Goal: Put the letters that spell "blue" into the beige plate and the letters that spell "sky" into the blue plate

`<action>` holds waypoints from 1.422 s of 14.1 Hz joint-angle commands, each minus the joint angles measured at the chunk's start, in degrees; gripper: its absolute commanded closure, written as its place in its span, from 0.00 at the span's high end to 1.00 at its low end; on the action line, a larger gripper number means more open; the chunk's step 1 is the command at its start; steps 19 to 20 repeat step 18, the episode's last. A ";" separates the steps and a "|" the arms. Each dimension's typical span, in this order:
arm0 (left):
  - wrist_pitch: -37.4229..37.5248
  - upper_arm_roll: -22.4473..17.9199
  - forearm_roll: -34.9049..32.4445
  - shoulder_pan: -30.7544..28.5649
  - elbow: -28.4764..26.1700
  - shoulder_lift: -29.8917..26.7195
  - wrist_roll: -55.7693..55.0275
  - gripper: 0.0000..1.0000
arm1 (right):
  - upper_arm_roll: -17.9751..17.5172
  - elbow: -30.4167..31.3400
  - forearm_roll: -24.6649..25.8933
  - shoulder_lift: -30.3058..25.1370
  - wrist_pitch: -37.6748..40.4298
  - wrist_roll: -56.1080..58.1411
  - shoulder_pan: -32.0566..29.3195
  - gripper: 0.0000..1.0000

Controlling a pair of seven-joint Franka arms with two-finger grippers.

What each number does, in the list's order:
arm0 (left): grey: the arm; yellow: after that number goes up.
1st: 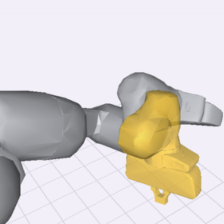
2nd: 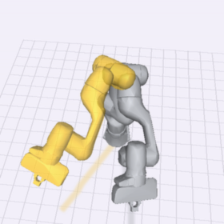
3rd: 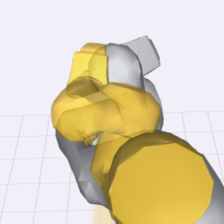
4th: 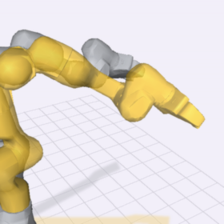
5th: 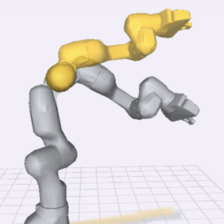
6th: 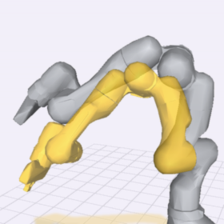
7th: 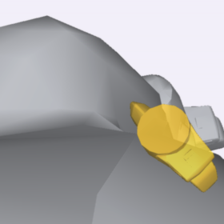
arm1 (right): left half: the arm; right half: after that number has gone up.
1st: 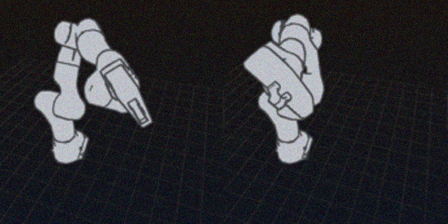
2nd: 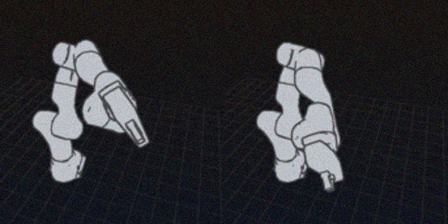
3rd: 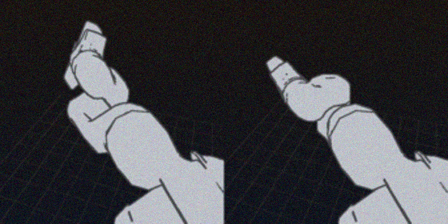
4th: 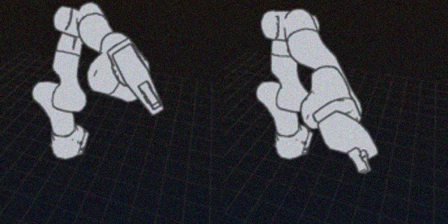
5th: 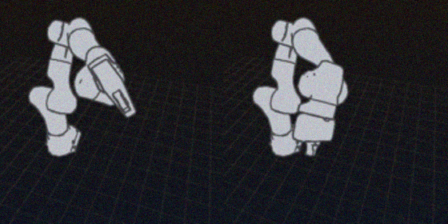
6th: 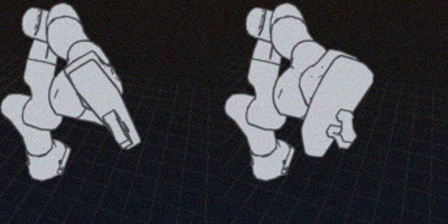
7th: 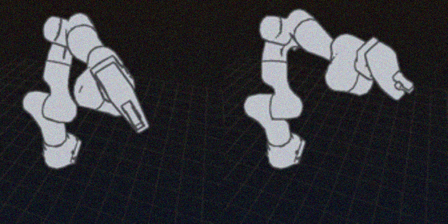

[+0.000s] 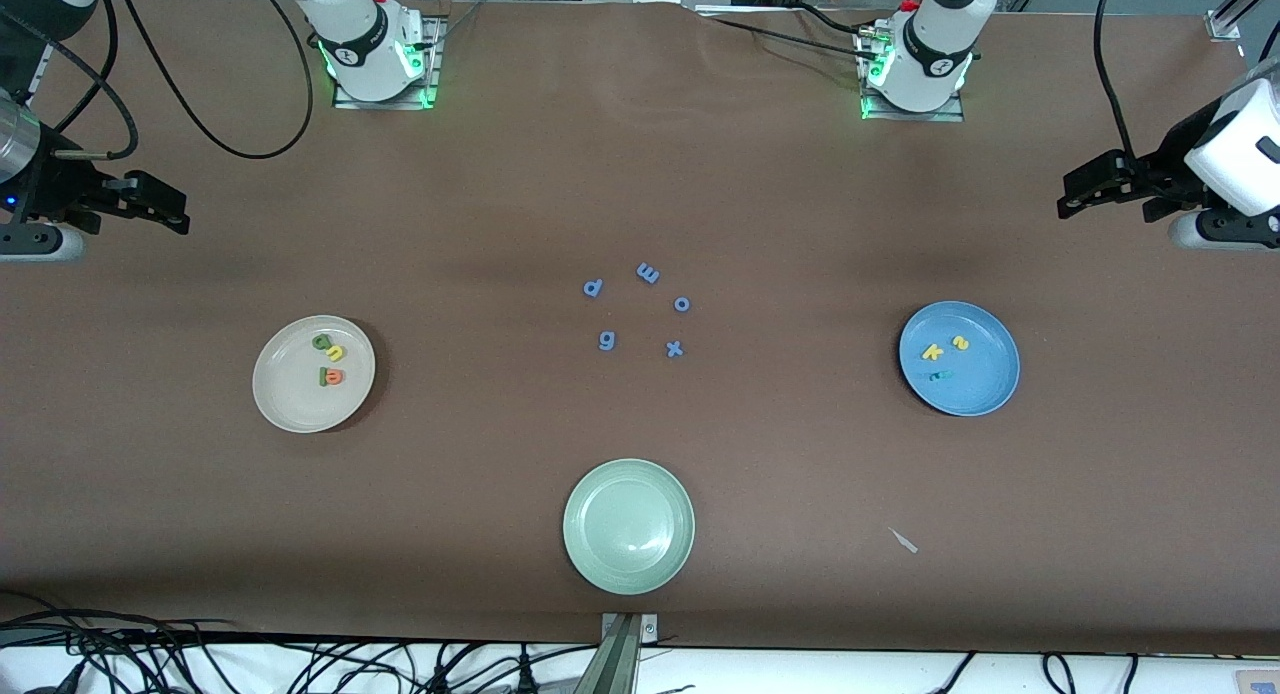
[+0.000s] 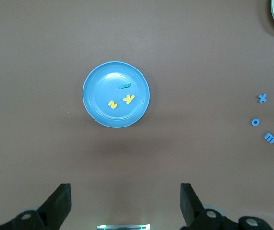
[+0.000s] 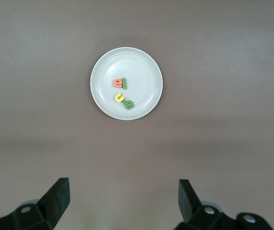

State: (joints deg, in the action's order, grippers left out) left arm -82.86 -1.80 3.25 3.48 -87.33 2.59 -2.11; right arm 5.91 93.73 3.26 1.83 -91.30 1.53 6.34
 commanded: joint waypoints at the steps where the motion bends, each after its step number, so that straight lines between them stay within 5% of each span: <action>1: 1.29 0.04 -1.58 0.21 1.99 0.75 -0.27 1.00 | -1.07 -1.09 -0.18 1.24 0.07 0.58 -0.45 1.00; 20: 1.29 0.04 -1.58 0.21 1.99 0.75 -0.27 1.00 | -1.16 -1.35 -0.18 1.60 -0.72 0.67 -0.53 1.00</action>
